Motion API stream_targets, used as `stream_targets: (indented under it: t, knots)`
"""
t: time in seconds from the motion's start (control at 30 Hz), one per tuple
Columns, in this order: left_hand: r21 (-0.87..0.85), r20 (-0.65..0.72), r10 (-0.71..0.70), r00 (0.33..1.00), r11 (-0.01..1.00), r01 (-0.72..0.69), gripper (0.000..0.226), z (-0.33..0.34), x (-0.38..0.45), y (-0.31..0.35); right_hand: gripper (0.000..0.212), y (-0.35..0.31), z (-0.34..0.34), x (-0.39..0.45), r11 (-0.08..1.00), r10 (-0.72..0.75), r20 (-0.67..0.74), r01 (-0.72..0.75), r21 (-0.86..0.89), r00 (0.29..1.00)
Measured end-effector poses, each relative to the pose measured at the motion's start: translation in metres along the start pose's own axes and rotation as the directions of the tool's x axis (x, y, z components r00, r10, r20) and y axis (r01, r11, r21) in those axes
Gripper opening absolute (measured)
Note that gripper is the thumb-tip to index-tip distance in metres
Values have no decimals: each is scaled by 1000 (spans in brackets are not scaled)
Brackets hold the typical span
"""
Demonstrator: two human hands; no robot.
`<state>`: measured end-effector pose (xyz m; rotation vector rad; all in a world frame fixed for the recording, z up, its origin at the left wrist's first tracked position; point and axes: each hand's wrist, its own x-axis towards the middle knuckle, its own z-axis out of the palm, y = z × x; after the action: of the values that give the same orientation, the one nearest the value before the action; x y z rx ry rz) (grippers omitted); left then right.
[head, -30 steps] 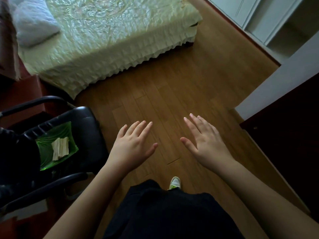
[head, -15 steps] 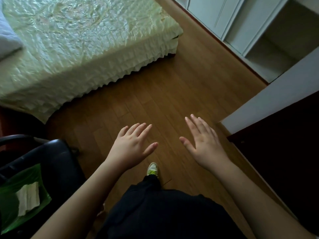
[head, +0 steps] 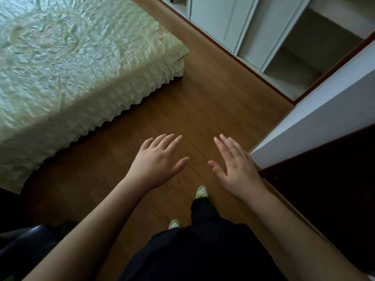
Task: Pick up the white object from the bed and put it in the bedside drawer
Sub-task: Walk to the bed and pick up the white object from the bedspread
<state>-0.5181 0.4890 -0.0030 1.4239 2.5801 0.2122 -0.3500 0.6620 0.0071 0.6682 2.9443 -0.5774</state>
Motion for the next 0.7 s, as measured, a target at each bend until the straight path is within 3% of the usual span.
stream_targets:
  t: [0.3,0.43,0.7]
  knots:
    - [-5,93,41,995,999,-41,81,1,141,-3,73,64,-31,135,996,-56,-23,58,66,998]
    - [-23,95,-6,995,1000,8,82,-13,202,3,76,101,-58,195,993,-30,-24,33,116,999]
    - [-40,118,-19,993,999,24,83,-30,310,-14,70,146,-86,305,997,-54,30,52,63,998]
